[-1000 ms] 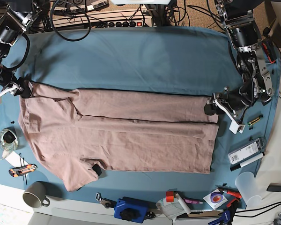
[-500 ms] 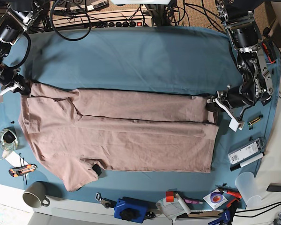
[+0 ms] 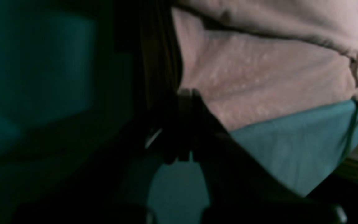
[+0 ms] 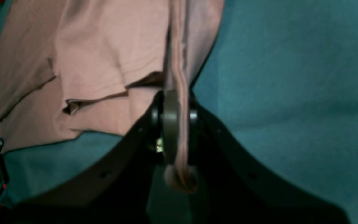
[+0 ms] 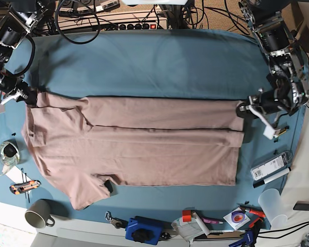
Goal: Fold the T-shirt properly
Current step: 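Drag the shirt toward the robot with both grippers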
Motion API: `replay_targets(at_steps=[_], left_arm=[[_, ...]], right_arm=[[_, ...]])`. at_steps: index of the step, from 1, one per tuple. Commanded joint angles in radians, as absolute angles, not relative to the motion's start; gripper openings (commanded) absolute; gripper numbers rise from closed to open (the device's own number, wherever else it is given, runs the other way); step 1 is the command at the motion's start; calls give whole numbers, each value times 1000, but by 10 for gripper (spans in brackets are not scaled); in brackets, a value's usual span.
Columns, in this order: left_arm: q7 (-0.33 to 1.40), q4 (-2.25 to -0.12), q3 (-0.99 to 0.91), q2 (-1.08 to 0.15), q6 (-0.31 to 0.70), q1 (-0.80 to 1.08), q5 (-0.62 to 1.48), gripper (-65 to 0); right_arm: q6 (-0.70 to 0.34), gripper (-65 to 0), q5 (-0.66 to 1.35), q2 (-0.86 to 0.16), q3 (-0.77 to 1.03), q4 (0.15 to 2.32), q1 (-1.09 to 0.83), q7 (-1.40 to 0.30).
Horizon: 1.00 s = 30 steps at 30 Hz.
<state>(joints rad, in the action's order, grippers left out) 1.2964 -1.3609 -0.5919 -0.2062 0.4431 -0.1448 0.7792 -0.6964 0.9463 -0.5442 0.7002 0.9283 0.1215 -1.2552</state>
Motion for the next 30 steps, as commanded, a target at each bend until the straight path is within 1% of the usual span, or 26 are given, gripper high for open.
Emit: replay_targets(at_steps=[1,5,9,12,17,23,30], left_arm=[[1298,-1375,-601,-220,447,-160,812,-650],[1314,-1375,-598,-237,447,-142,828,-650],[1325,-1377,-598,-279,447,-122,855,-650],[1340,-1378,-598,-305,472,-98,878,-650],[1356,-1388,-599,-324,472,-36,925,-650],[1354,-1473,-603,-332,472,70,929,-650],[1354,-1570,-661,-332,472,175,931,-650]], right_arm=[[-698,-650,981,-574,721,960,124,-1246],[-698,-650,988,-574,782,1036,75,-1278],[-698,-650,989,-574,830,1093,19,-1292],[-698,-650,1031,-574,846,1112,-32,-1308],[-698,-650,1090,-574,846,1120,-109,-1332],[-698,-650,1110,-574,846,1126,-164,-1340],[-698,-650,1122,-574,846,1246,-263,-1347]])
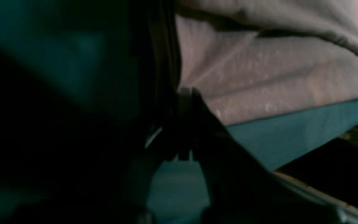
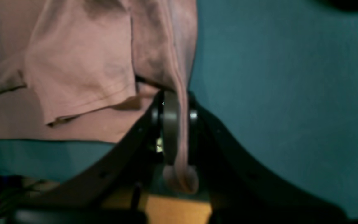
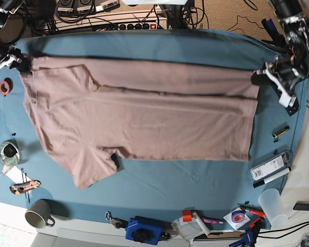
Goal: Fold the T-shirt properly
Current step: 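Drag the shirt toward the robot with both grippers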
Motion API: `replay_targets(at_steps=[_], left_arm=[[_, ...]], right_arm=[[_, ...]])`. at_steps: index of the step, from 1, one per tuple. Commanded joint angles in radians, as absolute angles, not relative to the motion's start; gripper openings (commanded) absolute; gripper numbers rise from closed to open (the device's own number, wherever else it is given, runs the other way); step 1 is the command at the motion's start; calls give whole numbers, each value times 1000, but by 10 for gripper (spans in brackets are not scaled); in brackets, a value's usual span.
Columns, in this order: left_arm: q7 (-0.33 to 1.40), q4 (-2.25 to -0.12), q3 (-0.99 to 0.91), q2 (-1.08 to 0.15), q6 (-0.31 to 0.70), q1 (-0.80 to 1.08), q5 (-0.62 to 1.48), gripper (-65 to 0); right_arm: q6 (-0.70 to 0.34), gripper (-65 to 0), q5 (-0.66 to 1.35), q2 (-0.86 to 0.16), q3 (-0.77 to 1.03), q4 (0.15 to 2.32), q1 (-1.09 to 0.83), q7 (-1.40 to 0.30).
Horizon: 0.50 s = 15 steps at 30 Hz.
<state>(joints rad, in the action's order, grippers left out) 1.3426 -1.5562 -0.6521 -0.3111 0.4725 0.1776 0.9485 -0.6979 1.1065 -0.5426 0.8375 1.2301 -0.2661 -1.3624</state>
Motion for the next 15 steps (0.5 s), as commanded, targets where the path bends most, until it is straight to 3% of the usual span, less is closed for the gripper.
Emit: replay_targets(at_steps=[1,15], left_arm=[[1354,-1578,-667,-332,472,191,941,-650],[1372,-1600,-671,-332,492,307,973,-650]], right_arm=[[-698,-650,1126,-574,846,1261,-276,-1348],[-698,-650,1125,-574,856,1288,-349,-1356]])
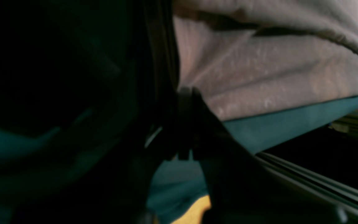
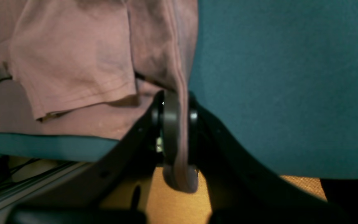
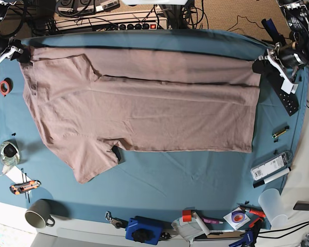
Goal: Fold the T-shirt properly
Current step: 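Drag the shirt toward the robot with both grippers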
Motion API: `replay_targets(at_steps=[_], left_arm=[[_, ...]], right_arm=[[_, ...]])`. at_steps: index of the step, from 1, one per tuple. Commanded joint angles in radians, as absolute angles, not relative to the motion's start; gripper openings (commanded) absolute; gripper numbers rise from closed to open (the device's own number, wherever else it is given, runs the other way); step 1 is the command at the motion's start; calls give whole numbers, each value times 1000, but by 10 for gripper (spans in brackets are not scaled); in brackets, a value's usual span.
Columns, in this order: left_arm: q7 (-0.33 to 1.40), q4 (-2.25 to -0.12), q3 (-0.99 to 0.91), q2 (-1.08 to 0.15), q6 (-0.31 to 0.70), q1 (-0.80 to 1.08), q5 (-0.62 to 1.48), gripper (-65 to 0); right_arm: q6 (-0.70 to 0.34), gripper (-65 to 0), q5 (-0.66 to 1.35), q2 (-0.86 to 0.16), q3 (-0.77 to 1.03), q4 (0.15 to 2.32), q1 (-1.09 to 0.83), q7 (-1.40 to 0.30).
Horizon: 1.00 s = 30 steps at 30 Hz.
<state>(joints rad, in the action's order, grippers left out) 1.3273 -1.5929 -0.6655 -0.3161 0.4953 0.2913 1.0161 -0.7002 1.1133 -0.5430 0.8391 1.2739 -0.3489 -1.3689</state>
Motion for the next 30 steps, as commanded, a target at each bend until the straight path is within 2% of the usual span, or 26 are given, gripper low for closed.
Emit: replay_targets(at_steps=[1,14,16,18,19,25,30], left_arm=[[1372,-1600,-671,-332,492,317,974,-650],[1364,-1631,-671,-330,500,347,1011,-647],[1361,-1631,-671,-330,499,347,1011,-506],[1352,-1631,-671,-330,499,347,1011,-381],[1353,-1633,-671,-330,498,347,1017,-348],[1354,-1717,-671,-330,499,348,1025,-340],[1340,-1827,-671,-330,499,356,976,-340]], right_arm=[[-698,-650,1125,-573,862,1288,-349,-1355],[-698,-650,1126,-574,879,1288,-349,-1357],[-698,-650,1126,-574,879,1288,-349,-1358],[-698,-564,1126,-574,879,1288,-349,-1363],[-698,-530,1127,-576,879,1288,-349,-1368],[-698,-519,1216,-616,897,1289,-338,-1396],[-698,-519,1251,-615,1028,1289,-278,-1396]])
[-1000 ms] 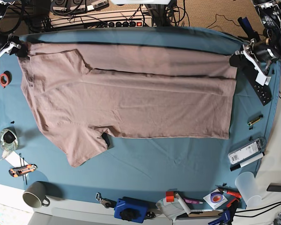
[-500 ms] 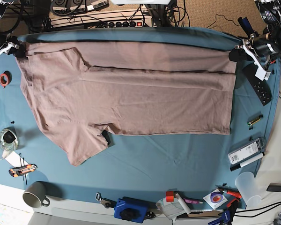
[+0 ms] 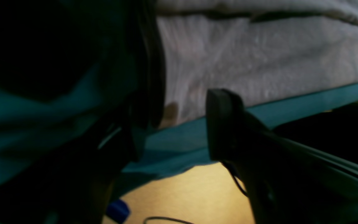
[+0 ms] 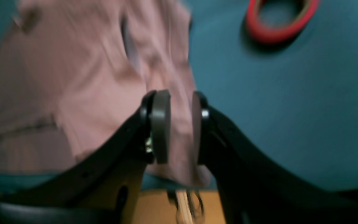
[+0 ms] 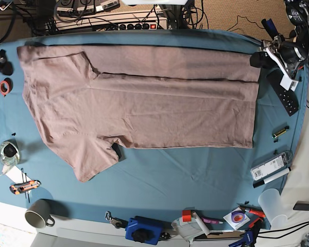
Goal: Fold the T-shirt properly
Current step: 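Drag the shirt toward the robot with both grippers, then release with the right gripper and move it to the sleeve by the collar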
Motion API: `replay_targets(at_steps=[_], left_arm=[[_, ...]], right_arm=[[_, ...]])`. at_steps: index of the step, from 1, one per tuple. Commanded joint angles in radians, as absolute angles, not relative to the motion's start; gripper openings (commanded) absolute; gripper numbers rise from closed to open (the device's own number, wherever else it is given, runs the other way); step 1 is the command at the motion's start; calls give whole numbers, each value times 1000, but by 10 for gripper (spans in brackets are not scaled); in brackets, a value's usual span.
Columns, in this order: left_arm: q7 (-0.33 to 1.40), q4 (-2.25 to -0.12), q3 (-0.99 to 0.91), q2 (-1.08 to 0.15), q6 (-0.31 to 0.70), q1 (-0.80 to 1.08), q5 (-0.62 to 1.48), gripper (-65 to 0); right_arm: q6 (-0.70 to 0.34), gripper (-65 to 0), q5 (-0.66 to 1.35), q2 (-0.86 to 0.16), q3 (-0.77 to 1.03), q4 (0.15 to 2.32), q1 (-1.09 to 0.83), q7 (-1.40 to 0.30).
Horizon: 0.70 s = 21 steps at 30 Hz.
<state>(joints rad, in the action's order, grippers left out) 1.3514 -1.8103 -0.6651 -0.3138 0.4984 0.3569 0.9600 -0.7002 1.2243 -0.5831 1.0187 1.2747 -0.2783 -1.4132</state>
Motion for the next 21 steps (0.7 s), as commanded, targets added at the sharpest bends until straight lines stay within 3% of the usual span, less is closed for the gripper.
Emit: replay_targets(at_steps=[1,7,11,15,21], left_arm=[[1332,-1843,-671,-330,499,358,959,-340],[1290,-1890,-671,-330,491,368,935,-341],[1327,-1972,-671,-330,492,373,907,-341],[1242,-2092,-671,-330,499,397,901,-341],[1205,-2138,-671,-329,499,398,900,-341]], right_arm=[[-698,-519,1272,-615,1054,1289,-270,-1396],[-698,-518,1301,-630,1118,1288,-213,-1394],[-698,-518,1234,-663,1085,1288,-136,-1394],[-698,-518,1212,-676,1040,1288,-81,-1380],[-698,-519,1013,-675,860,1287,34,-1158]])
